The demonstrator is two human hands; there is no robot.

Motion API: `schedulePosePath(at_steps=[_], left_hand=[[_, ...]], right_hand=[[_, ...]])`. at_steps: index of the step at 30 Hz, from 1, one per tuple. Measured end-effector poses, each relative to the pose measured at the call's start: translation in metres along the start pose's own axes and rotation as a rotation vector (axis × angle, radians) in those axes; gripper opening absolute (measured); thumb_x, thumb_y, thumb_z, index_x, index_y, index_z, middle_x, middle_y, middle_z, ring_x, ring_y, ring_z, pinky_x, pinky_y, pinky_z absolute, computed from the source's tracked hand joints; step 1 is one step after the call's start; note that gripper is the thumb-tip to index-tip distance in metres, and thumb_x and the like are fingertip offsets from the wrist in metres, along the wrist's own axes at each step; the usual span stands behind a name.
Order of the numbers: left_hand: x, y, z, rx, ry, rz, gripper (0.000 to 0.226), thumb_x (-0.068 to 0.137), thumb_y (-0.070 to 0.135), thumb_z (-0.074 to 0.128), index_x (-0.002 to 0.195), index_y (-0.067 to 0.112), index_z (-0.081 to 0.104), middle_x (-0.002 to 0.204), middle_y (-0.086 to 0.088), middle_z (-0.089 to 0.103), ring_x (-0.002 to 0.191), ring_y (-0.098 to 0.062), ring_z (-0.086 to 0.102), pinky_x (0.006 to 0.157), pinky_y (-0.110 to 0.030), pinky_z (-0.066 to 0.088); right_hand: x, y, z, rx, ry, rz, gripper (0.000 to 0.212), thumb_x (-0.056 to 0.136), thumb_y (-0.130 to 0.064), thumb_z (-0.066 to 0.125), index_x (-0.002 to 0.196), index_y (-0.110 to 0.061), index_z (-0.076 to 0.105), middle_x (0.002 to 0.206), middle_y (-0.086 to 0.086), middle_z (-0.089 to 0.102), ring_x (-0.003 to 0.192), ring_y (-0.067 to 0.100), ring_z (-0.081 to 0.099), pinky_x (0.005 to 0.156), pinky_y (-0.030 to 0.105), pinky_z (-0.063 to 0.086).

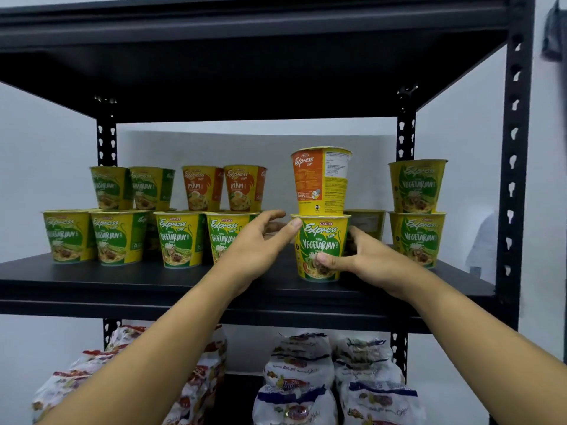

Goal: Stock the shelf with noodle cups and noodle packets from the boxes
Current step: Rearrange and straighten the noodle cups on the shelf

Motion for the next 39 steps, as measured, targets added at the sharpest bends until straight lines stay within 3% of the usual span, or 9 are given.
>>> schedulePosePath(at_steps=[8, 13, 20, 23, 25, 27, 30, 34, 39], left_hand=[[0.025, 0.036, 0.008, -0.056, -0.001, 0.012, 0.087, 0.075, 0.069, 0.074, 0.148, 0.031, 0.046, 0.133, 0.006, 0.064, 0.123, -0.013, 0.061, 0.109, -0.043, 0.049], [0.037, 0.054, 0.018, 0.004, -0.044, 0.027, 0.080, 0.080, 0.061, 0.076, 0.147, 0.030, 0.046, 0.128, 0.009, 0.065, 0.111, -0.003, 0.063, 0.085, -0.025, 0.050], [0.042, 0.056, 0.023, -0.037, -0.014, 0.005, 0.093, 0.065, 0.054, 0.091, 0.143, 0.027, 0.047, 0.118, 0.006, 0.071, 0.106, -0.010, 0.070, 0.099, -0.040, 0.055], [0.042, 0.049, 0.021, -0.197, -0.050, -0.019, 0.103, 0.070, 0.041, 0.092, 0.154, 0.024, 0.034, 0.125, -0.004, 0.071, 0.116, -0.020, 0.068, 0.110, -0.050, 0.048], [0.040, 0.045, 0.021, -0.320, -0.069, -0.036, 0.096, 0.080, 0.030, 0.084, 0.158, 0.022, 0.029, 0.127, -0.007, 0.071, 0.120, -0.021, 0.066, 0.113, -0.051, 0.044], [0.040, 0.044, 0.022, -0.335, -0.049, -0.042, 0.096, 0.078, 0.043, 0.085, 0.157, 0.025, 0.031, 0.130, -0.004, 0.069, 0.124, -0.019, 0.063, 0.113, -0.051, 0.044], [0.039, 0.054, 0.027, -0.149, 0.000, 0.015, 0.100, 0.067, 0.067, 0.084, 0.149, 0.029, 0.040, 0.125, 0.006, 0.066, 0.116, -0.011, 0.064, 0.105, -0.042, 0.051], [0.041, 0.062, 0.032, -0.072, 0.034, 0.035, 0.091, 0.073, 0.045, 0.089, 0.146, 0.028, 0.037, 0.113, 0.007, 0.068, 0.103, -0.009, 0.069, 0.092, -0.034, 0.057], [0.041, 0.055, 0.024, -0.304, -0.002, 0.027, 0.102, 0.073, 0.033, 0.083, 0.157, 0.027, 0.026, 0.129, -0.008, 0.067, 0.117, -0.023, 0.068, 0.109, -0.052, 0.048]], right_hand=[[-0.001, -0.003, 0.000, 0.006, 0.010, -0.021, 0.084, 0.072, -0.049, 0.088, 0.143, -0.034, 0.045, 0.134, -0.015, 0.061, 0.124, 0.007, 0.056, 0.102, 0.031, 0.043], [-0.002, -0.001, 0.000, 0.019, 0.014, -0.019, 0.086, 0.070, -0.051, 0.090, 0.143, -0.034, 0.047, 0.133, -0.015, 0.064, 0.123, 0.008, 0.058, 0.110, 0.037, 0.044], [-0.001, 0.001, 0.000, 0.031, 0.002, -0.004, 0.081, 0.071, -0.050, 0.090, 0.139, -0.036, 0.049, 0.129, -0.016, 0.066, 0.123, 0.007, 0.059, 0.112, 0.042, 0.043], [-0.001, 0.002, -0.001, 0.030, 0.005, -0.001, 0.084, 0.068, -0.053, 0.090, 0.139, -0.037, 0.048, 0.130, -0.016, 0.066, 0.124, 0.008, 0.059, 0.113, 0.043, 0.043], [-0.001, 0.001, -0.001, 0.030, 0.004, 0.001, 0.084, 0.069, -0.052, 0.090, 0.140, -0.036, 0.048, 0.131, -0.016, 0.065, 0.125, 0.008, 0.058, 0.114, 0.044, 0.042], [-0.001, 0.001, 0.000, 0.034, -0.002, 0.000, 0.082, 0.070, -0.050, 0.090, 0.139, -0.036, 0.049, 0.132, -0.016, 0.064, 0.124, 0.008, 0.058, 0.114, 0.044, 0.042], [-0.001, 0.001, 0.000, 0.038, -0.006, 0.003, 0.081, 0.070, -0.051, 0.089, 0.138, -0.036, 0.049, 0.133, -0.015, 0.064, 0.124, 0.008, 0.058, 0.114, 0.043, 0.041], [-0.001, 0.001, 0.000, 0.037, -0.012, 0.004, 0.091, 0.061, -0.059, 0.091, 0.138, -0.036, 0.049, 0.130, -0.015, 0.066, 0.123, 0.009, 0.059, 0.113, 0.044, 0.043], [-0.001, 0.003, 0.000, 0.058, -0.008, -0.005, 0.090, 0.056, -0.061, 0.091, 0.134, -0.038, 0.053, 0.127, -0.014, 0.068, 0.120, 0.007, 0.062, 0.112, 0.042, 0.045]])
Point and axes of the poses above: each hand's wrist, its own x-axis towards the middle knuckle, its own z-axis out of the palm, y = z × x, the point moved 4 cm from there along x, towards the middle knuckle
